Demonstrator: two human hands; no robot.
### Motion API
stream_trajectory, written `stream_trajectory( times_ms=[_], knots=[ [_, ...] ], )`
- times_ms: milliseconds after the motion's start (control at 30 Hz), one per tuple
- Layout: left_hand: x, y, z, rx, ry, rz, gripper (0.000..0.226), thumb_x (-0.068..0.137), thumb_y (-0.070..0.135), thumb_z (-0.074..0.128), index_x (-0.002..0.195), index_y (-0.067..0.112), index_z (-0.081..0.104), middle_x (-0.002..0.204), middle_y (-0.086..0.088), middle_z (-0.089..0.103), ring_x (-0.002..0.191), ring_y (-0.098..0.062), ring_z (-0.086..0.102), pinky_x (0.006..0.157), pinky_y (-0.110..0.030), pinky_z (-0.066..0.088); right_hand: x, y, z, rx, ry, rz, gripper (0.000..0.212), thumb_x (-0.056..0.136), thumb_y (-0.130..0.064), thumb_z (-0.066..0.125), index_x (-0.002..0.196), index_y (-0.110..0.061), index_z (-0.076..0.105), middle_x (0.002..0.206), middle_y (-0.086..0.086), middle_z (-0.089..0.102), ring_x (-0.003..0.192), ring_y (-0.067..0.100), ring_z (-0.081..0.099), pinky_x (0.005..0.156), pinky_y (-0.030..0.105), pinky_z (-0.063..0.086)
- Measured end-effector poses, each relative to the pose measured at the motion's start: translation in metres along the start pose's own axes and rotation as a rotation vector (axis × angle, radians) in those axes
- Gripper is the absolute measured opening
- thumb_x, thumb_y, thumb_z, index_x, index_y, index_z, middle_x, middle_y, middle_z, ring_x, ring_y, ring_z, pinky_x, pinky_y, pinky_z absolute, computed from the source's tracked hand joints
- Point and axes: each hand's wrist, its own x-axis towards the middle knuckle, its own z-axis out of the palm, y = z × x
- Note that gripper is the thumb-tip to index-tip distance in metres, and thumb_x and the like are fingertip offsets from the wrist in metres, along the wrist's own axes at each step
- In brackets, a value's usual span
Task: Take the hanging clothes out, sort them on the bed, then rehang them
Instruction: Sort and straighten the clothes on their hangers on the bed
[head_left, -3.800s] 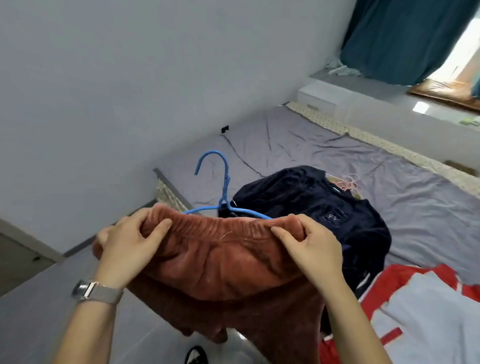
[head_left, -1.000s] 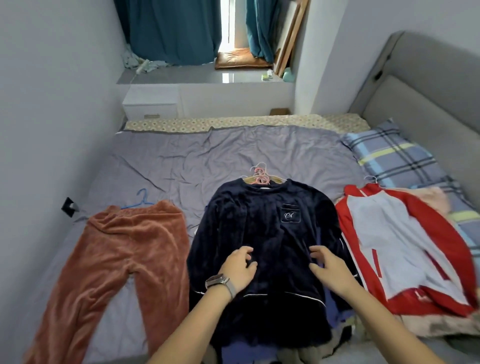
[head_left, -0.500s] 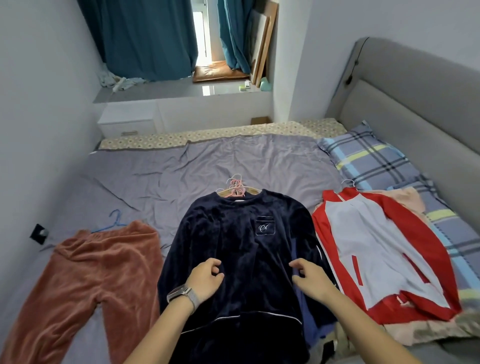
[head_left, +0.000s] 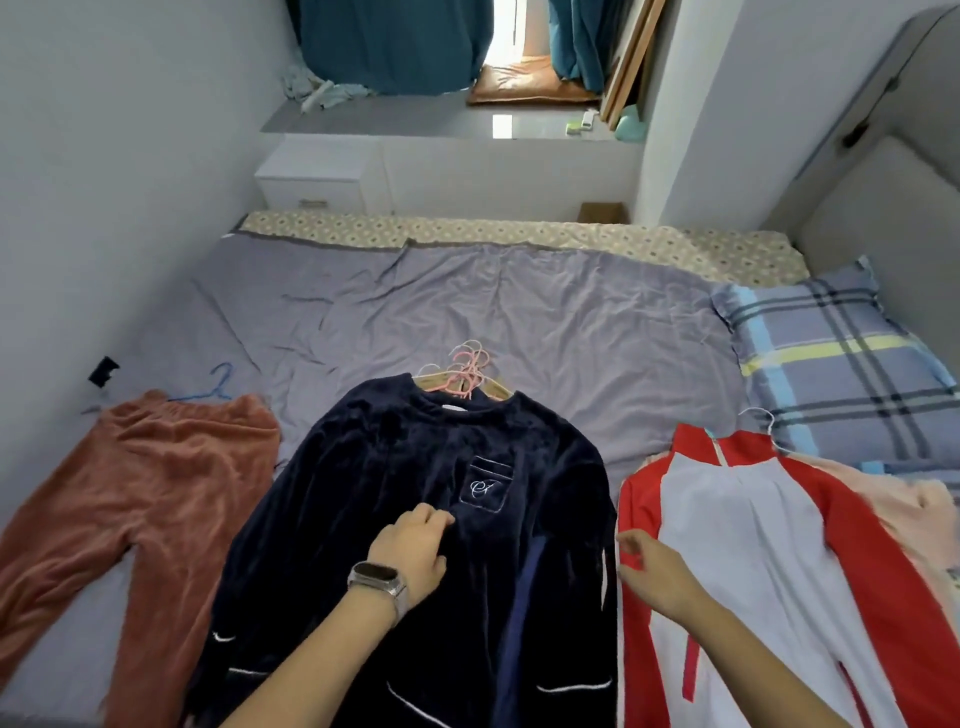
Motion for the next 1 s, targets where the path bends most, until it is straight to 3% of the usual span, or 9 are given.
stream_trajectory(
  times_ms=[133,300,400,533,600,733,867,1000],
  knots=[
    [0.031,-0.009,-0.007,0.020,0.009,-0.082,0.048,0.089,0.027,0.051,0.135,0.026,0.038,0.130,0.004,0.045,0.117,-0.016,0.047,0.093,-0.032,0.045,0.052,0.020,-0.002,-0.064,-0.083,-0.002,0.040,0.088,-0.012,0.054,0.127,-0.008,0.049,0.122,0.008,0.060,0.115,0.022,0.055,0.085,0.024,0.040],
    [0.043,-0.037,0.003,-0.026,-0.140,-0.168,0.059,0.084,0.026,0.062,0.136,0.026,0.037,0.134,0.005,0.038,0.118,-0.015,0.048,0.092,-0.031,0.048,0.110,0.010,0.009,0.033,-0.042,-0.088,0.047,0.095,-0.019,0.047,0.140,-0.010,0.037,0.122,0.008,0.057,0.112,0.022,0.055,0.092,0.029,0.042],
    [0.038,-0.052,0.013,-0.019,-0.168,-0.223,0.062,0.083,0.028,0.063,0.138,0.027,0.034,0.136,0.007,0.033,0.118,-0.015,0.045,0.092,-0.031,0.048,0.150,-0.007,0.015,0.000,-0.005,-0.178,0.056,0.095,-0.025,0.048,0.146,-0.018,0.026,0.126,0.012,0.053,0.119,0.029,0.050,0.100,0.041,0.042],
    [0.030,-0.065,0.027,-0.122,-0.104,-0.294,0.057,0.086,0.029,0.061,0.137,0.026,0.036,0.134,0.009,0.032,0.116,-0.011,0.046,0.094,-0.024,0.045,0.215,-0.027,0.024,-0.307,-0.022,-0.245,0.051,0.090,-0.027,0.054,0.136,-0.005,0.047,0.136,0.016,0.050,0.126,0.034,0.045,0.106,0.040,0.035],
    [0.026,-0.069,0.034,-0.175,-0.084,-0.314,0.054,0.087,0.028,0.060,0.136,0.027,0.038,0.133,0.010,0.034,0.118,-0.010,0.045,0.095,-0.021,0.042,0.240,-0.041,0.020,-0.238,-0.019,-0.230,0.048,0.086,-0.020,0.060,0.128,0.003,0.054,0.134,0.021,0.053,0.125,0.034,0.047,0.105,0.036,0.033],
    [0.028,-0.070,0.045,-0.205,-0.063,-0.299,0.051,0.088,0.025,0.056,0.136,0.031,0.039,0.132,0.014,0.036,0.120,-0.009,0.043,0.099,-0.024,0.041,0.276,-0.051,0.010,0.051,0.084,-0.093,0.042,0.076,-0.017,0.066,0.112,0.005,0.061,0.109,0.025,0.065,0.097,0.033,0.061,0.081,0.033,0.043],
    [0.038,-0.063,0.055,-0.243,-0.019,-0.298,0.049,0.090,0.025,0.054,0.136,0.031,0.040,0.131,0.014,0.039,0.118,-0.008,0.043,0.099,-0.023,0.041,0.307,-0.049,0.021,0.028,-0.045,-0.058,0.051,0.080,-0.018,0.071,0.125,-0.001,0.054,0.122,0.016,0.061,0.111,0.032,0.058,0.092,0.034,0.043],
    [0.039,-0.059,0.063,-0.262,-0.101,-0.287,0.053,0.090,0.026,0.053,0.140,0.029,0.035,0.136,0.013,0.036,0.123,-0.009,0.041,0.102,-0.025,0.039,0.327,-0.055,0.029,0.076,-0.091,-0.023,0.042,0.085,-0.034,0.065,0.119,-0.009,0.060,0.118,0.013,0.065,0.110,0.030,0.059,0.095,0.038,0.046]
  ],
)
